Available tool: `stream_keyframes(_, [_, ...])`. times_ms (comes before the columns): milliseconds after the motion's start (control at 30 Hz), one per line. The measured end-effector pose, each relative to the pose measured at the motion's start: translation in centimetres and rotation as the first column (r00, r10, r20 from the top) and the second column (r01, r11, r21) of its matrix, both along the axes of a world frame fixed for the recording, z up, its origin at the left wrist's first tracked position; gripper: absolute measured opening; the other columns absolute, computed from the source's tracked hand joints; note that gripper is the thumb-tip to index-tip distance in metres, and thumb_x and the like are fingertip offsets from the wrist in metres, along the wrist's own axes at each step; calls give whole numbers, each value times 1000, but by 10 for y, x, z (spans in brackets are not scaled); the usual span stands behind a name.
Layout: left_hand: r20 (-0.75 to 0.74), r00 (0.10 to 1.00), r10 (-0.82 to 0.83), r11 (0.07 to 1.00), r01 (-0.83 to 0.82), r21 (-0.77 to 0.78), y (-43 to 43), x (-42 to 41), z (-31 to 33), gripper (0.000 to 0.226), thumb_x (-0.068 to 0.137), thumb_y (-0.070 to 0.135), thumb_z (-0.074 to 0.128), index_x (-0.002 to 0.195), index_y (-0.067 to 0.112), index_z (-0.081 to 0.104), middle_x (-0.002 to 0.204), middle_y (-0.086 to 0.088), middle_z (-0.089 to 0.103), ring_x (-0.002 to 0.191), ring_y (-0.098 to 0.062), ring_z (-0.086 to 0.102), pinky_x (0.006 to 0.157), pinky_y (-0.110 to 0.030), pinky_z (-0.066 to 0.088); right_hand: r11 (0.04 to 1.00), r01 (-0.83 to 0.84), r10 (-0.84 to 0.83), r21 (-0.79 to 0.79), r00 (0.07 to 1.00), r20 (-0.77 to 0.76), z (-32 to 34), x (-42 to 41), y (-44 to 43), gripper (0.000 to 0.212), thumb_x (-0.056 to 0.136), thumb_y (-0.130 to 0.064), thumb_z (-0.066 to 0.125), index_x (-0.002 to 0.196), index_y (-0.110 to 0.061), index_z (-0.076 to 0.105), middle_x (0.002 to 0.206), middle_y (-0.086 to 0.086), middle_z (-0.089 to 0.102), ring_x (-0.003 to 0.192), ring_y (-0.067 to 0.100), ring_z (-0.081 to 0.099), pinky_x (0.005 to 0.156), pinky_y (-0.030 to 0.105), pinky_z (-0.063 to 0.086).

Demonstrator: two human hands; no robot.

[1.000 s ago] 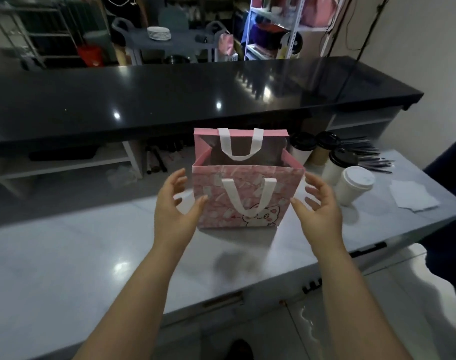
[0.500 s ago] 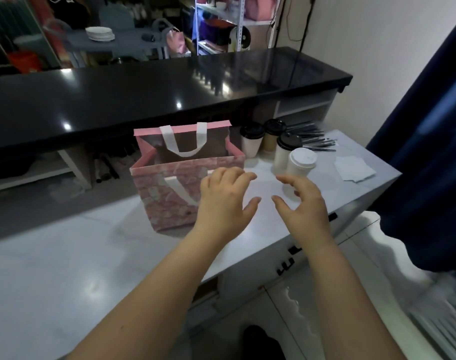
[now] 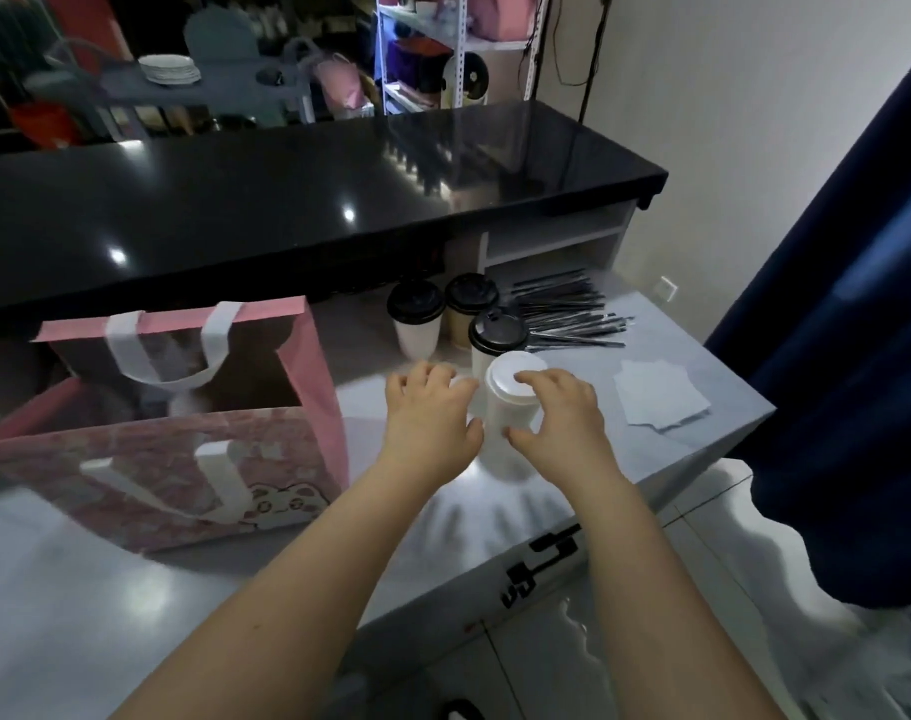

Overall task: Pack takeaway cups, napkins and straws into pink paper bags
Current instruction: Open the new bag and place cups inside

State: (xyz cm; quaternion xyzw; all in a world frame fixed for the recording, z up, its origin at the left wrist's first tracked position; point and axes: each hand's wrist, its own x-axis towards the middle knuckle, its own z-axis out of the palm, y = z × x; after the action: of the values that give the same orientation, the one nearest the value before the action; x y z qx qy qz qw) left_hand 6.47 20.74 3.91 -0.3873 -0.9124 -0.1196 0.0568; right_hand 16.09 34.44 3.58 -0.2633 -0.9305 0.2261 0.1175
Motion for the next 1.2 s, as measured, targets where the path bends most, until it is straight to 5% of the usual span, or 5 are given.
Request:
stream_keyframes(267, [61, 982, 179, 984, -180, -2, 25, -28, -12, 48, 88, 37, 57, 135, 29, 51, 136, 4, 49, 130, -22, 33, 103, -40, 24, 999, -23, 16, 34, 982, 186, -37, -69, 39, 87, 79, -51, 70, 148, -35, 21, 158, 11, 10, 142, 39, 9, 117, 47, 11])
stream_keyframes(433, [47, 973, 227, 974, -227, 7, 31, -42, -3, 47, 87, 35, 58, 133, 27, 53, 134, 3, 50, 129, -24, 34, 102, -40, 24, 992, -77, 69, 95, 994, 87, -44, -69, 29, 79, 81, -45, 68, 147, -29, 28, 151, 8, 24, 128, 32, 29, 103, 40, 32])
stream_keyframes(700, [-3, 953, 303, 943, -299, 144, 9, -54, 63, 43, 85, 28, 62, 127, 27, 59, 128, 2, 56, 125, -26, 39, 97, -43, 31, 929, -359, 369, 93, 918, -145, 21, -79, 9, 82, 72, -42, 79, 143, -31, 38, 150, 2, 29, 130, 25, 25, 107, 40, 32])
stream_keyframes(967, [56, 926, 374, 900, -377, 220, -113, -86, 121, 27, 83, 25, 70, 109, 24, 68, 113, 6, 64, 114, -21, 53, 95, -48, 46, 898, -414, 320, -147, 846, -426, 87, -125, -26, 76, 70, -38, 81, 137, -39, 44, 146, -10, 32, 132, 14, 25, 111, 36, 30])
stream_keyframes(1200, [257, 905, 338, 892, -395, 218, -225, -111, 123, 28, 79, 29, 77, 100, 43, 64, 105, 21, 58, 98, 0, 54, 81, -26, 46, 925, -364, 238, -113, 783, -575, 131, -157, -97, 75, 69, -36, 82, 135, -35, 47, 142, -8, 37, 131, 17, 29, 110, 44, 32])
